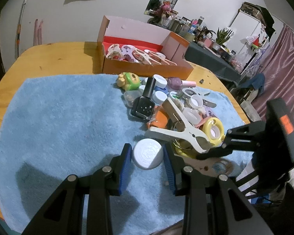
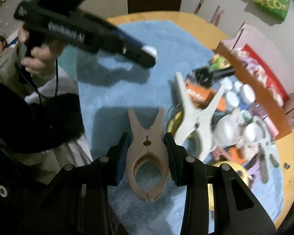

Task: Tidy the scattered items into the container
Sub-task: 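Close the right tool on a beige clip while the left tool holds the white lid, then lift and carry the beige clip and white lid over the red-lined box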

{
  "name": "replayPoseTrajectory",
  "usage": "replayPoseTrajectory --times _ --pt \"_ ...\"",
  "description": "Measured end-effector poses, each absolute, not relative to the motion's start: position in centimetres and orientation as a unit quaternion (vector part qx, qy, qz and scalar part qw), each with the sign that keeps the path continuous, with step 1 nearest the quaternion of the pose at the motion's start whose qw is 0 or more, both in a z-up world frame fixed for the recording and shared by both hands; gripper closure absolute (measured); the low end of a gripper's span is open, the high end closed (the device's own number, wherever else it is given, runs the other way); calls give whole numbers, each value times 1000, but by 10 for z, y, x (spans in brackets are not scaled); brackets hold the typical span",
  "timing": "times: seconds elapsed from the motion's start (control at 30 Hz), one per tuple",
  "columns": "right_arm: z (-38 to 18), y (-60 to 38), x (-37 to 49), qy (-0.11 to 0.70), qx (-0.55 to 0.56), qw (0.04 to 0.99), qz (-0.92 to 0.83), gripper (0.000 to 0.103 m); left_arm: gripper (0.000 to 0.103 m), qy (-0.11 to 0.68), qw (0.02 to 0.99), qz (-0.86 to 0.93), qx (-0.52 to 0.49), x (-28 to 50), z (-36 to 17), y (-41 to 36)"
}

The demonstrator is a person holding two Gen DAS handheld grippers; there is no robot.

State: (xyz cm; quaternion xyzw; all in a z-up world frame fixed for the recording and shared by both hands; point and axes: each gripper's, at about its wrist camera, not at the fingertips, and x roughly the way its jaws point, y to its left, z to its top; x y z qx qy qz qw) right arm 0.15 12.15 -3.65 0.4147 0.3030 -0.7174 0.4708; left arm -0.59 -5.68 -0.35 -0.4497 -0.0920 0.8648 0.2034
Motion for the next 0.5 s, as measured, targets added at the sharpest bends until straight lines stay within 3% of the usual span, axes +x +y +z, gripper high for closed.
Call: replayPoseTrajectory --times 0.5 --pt "-55 106 0 314 418 475 -708 69 68 -96 200 863 -454 -3 -9 -59"
